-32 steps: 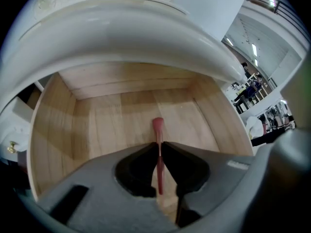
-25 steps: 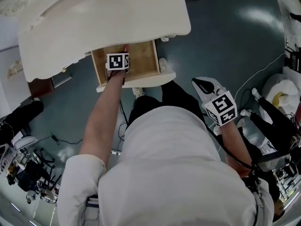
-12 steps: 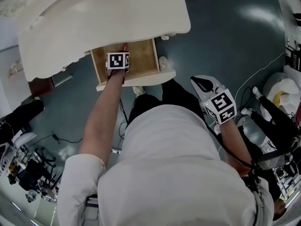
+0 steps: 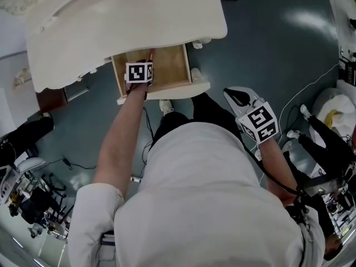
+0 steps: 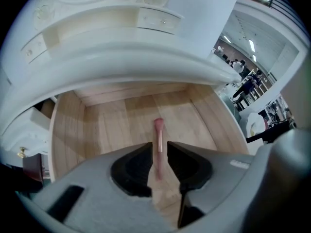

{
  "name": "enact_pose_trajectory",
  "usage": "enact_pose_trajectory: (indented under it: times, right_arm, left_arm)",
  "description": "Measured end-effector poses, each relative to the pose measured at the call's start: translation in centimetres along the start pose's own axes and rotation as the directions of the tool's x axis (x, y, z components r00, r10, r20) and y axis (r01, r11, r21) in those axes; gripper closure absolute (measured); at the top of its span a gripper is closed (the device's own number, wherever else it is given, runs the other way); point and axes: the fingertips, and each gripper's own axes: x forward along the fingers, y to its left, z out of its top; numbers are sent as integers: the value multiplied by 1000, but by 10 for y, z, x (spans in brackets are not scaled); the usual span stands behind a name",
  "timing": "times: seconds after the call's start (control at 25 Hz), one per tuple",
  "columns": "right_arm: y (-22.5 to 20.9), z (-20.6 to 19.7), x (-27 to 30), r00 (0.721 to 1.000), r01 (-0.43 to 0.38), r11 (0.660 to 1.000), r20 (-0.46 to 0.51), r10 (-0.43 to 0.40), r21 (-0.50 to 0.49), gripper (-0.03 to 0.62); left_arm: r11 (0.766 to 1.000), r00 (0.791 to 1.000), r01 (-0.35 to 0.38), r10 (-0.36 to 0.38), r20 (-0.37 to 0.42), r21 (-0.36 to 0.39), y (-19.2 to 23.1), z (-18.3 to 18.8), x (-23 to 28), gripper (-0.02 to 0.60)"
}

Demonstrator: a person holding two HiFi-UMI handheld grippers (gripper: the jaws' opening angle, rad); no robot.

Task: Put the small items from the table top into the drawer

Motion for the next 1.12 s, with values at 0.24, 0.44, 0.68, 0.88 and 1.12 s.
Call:
enact_pose_trajectory:
  times: [0.24,0.44,0.68,0.88,1.12]
  right_arm:
    - [20,4,4,1000,-11,1000,18,11,-29,592]
    - [41,14,16,999,-19,998,33,20,-53,592]
    - [69,15,22,999,-17,997,44,21,-77,592]
    - [95,14,29,999,-12,995,50,17,-94,592]
    - [126,15,37,998,2,993,67,6,-118,592]
  left_arm:
    - [999,998,17,-19,64,35,-9,1,-34,488]
    - [998,991,50,-55,123,48,-5,-6,-65,500]
    - [995,979,84,-94,179,62,-4,-26,-109,543]
    - [989,965,114,-132,226,89,-7,-47,-150,580]
    - [971,941,184,-219,257,152,-24,-72,-197,580]
